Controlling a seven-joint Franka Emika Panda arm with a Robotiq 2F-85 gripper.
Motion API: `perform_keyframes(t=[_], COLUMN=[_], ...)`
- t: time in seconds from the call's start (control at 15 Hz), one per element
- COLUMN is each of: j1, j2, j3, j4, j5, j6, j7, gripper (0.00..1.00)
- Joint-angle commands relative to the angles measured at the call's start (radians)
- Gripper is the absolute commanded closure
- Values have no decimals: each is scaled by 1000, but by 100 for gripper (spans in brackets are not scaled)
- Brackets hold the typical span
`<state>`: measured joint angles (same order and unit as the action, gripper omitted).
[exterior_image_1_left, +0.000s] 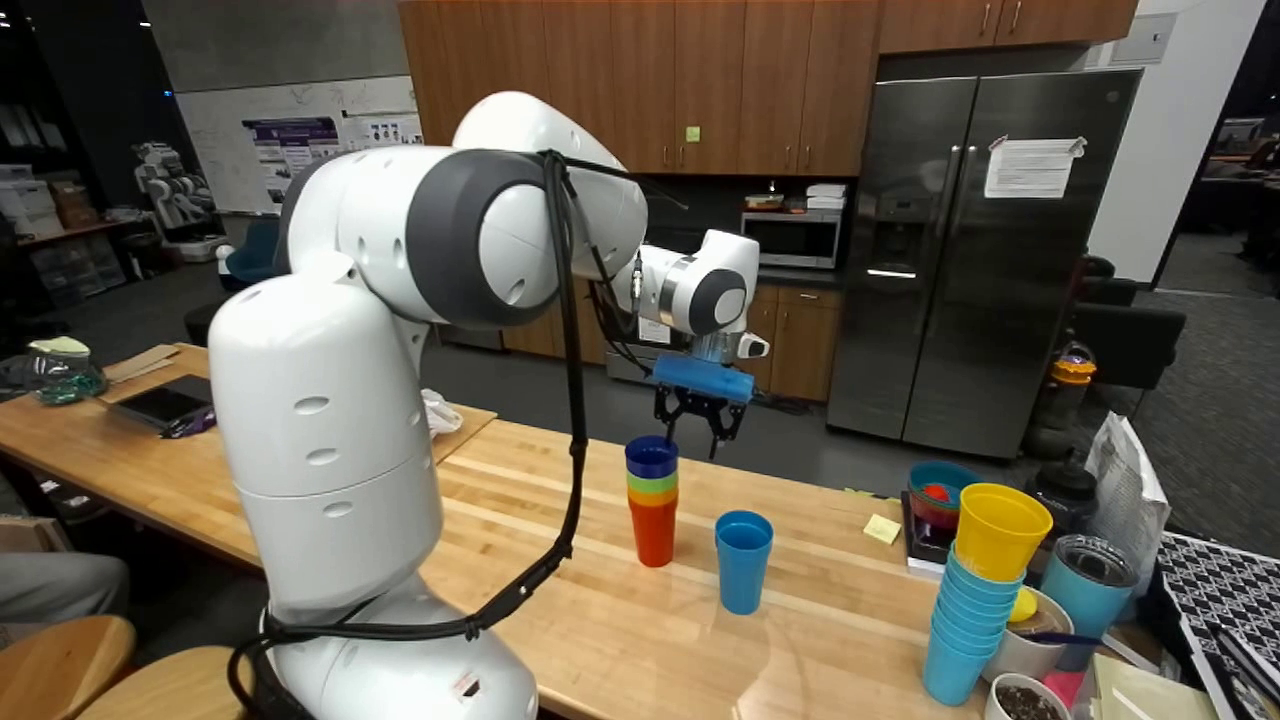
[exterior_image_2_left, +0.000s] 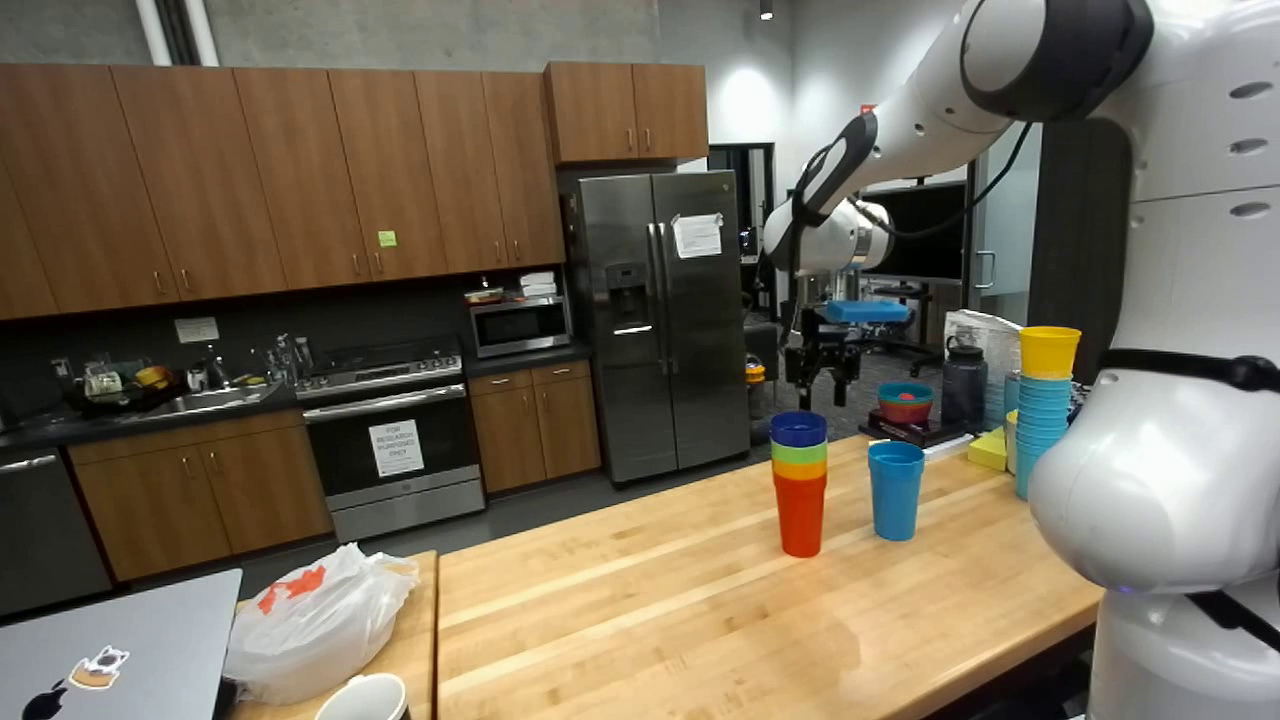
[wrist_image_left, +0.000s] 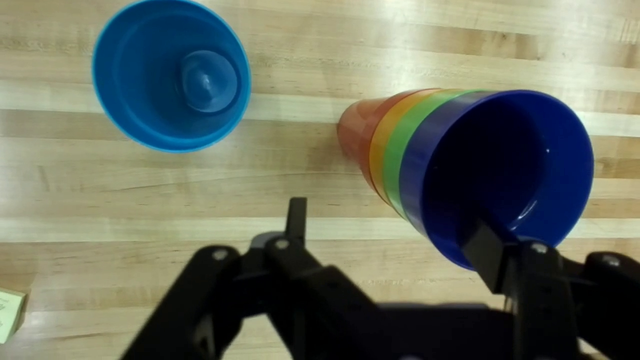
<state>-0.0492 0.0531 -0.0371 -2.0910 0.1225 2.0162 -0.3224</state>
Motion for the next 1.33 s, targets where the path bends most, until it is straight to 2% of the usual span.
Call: perform_keyframes(t=[0.0, 0.87, 0.93, 1.07, 1.2, 1.27], j1=[-1, -1, 1, 1, 2, 2], j2=[14, 42, 40, 43, 43, 42], j3=[3, 14, 16, 17, 19, 20], j4=[20, 30, 27, 30, 28, 27], j5=[2, 3, 0, -2, -2, -1], j6=[-2, -5, -3, -4, -4, -3], j7=[-20, -25, -22, -23, -21, -21], gripper=[1, 1, 25, 27, 39, 48])
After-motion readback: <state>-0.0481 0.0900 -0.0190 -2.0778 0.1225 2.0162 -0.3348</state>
